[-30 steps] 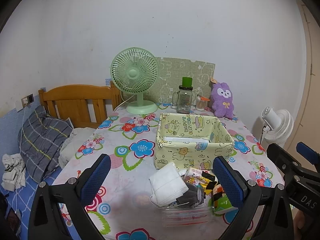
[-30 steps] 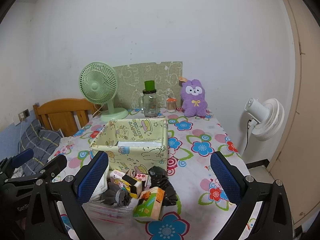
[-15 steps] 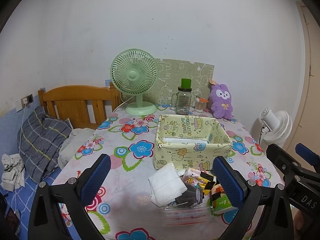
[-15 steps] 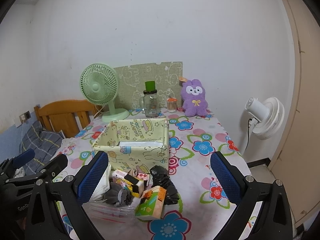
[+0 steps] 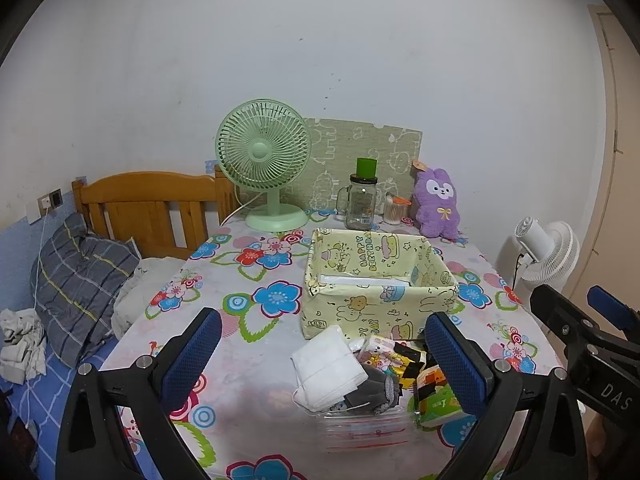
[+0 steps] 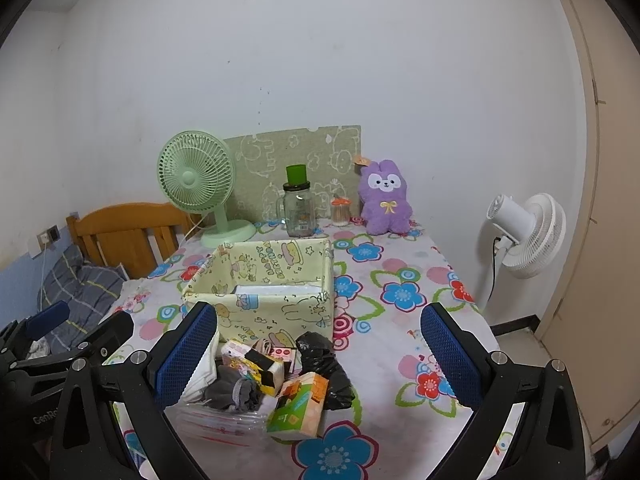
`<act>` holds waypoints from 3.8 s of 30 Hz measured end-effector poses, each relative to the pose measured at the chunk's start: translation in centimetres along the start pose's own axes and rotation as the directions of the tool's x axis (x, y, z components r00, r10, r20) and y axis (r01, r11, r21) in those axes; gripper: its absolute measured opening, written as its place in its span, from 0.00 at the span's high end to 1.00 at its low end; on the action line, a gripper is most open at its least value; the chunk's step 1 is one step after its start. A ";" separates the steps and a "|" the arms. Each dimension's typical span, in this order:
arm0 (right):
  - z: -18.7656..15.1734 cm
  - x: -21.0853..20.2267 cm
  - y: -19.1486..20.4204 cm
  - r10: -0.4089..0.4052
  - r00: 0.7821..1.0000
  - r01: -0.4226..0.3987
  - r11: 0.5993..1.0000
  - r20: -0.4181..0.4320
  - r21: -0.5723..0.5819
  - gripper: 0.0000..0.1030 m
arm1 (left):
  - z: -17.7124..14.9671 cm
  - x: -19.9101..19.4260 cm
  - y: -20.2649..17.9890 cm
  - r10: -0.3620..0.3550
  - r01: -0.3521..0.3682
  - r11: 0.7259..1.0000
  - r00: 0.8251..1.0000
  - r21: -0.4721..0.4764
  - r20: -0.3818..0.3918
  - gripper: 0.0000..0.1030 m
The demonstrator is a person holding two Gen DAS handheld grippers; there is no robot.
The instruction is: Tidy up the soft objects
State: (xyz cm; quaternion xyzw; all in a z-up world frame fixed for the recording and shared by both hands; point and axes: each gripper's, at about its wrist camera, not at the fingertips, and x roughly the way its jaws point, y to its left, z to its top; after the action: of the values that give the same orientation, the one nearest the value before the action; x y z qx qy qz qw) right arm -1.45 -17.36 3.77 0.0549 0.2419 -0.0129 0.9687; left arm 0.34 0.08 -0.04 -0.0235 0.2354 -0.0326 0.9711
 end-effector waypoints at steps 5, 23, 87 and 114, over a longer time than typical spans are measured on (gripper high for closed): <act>0.0 0.0 -0.2 -0.004 1.000 0.004 1.000 -0.001 0.006 0.00 | 0.0 0.0 0.0 0.000 0.000 1.000 1.000 0.001 -0.001 0.01; 0.1 -0.1 -0.8 -0.006 1.000 0.006 1.000 -0.001 0.024 0.00 | -0.3 0.2 -0.9 -0.002 0.003 1.000 1.000 0.017 -0.008 0.01; -5.0 14.7 4.6 0.139 0.934 -0.143 0.990 -0.328 0.011 0.12 | -5.1 13.5 -0.7 -0.113 0.119 0.993 0.929 -0.002 -0.352 0.59; -5.7 15.8 5.3 0.210 0.900 -0.203 0.977 -0.382 0.060 0.68 | -5.1 12.7 -1.1 -0.110 0.122 0.992 0.937 0.017 -0.332 0.89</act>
State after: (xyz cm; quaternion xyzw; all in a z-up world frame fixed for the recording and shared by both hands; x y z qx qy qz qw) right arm 10.08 -11.43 -8.08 0.0909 0.4208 0.0986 0.8972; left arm 9.25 -2.10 -10.30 -0.0132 0.3926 -0.0976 0.9144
